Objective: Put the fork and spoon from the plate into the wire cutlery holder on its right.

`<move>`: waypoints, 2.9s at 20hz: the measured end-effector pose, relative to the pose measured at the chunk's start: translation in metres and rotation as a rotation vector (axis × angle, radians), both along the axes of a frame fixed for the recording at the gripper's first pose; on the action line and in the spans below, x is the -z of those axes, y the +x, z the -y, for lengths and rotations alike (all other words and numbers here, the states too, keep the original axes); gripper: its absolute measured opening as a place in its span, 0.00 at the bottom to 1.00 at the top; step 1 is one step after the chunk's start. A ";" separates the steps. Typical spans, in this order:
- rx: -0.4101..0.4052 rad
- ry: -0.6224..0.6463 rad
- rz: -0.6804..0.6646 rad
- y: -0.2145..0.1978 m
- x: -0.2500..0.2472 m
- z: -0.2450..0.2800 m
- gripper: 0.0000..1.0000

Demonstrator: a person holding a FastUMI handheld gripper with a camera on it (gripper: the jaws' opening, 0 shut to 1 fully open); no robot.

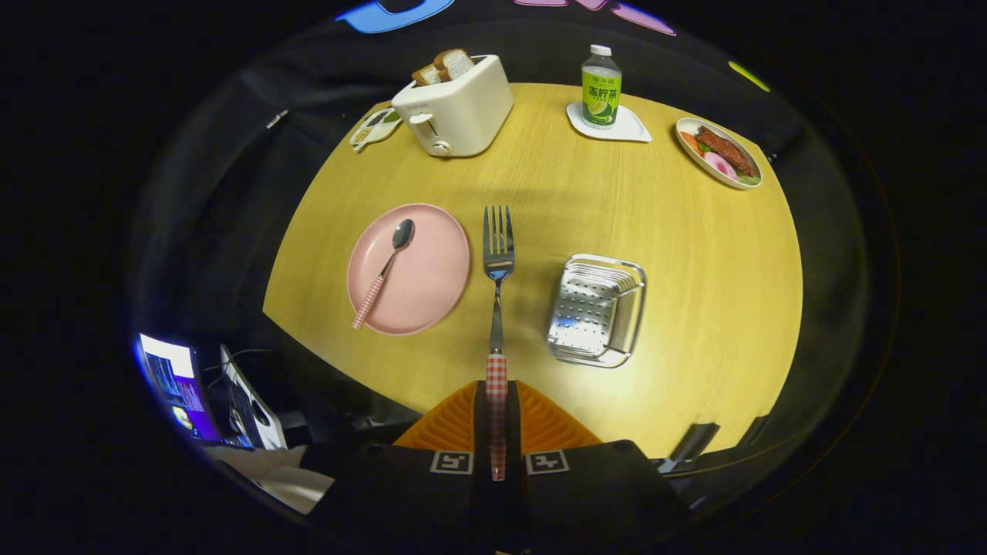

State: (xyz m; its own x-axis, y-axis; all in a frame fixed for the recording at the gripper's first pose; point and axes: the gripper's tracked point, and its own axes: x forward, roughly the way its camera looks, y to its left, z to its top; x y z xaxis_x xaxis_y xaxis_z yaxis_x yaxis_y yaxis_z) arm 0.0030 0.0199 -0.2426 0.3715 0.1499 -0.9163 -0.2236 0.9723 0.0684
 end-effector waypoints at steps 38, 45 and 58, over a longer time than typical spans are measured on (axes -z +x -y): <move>-0.100 -0.026 -0.235 0.059 -0.020 0.055 1.00; -0.054 0.024 -0.003 0.057 -0.075 0.064 1.00; 0.129 0.115 0.690 0.073 -0.189 0.007 0.99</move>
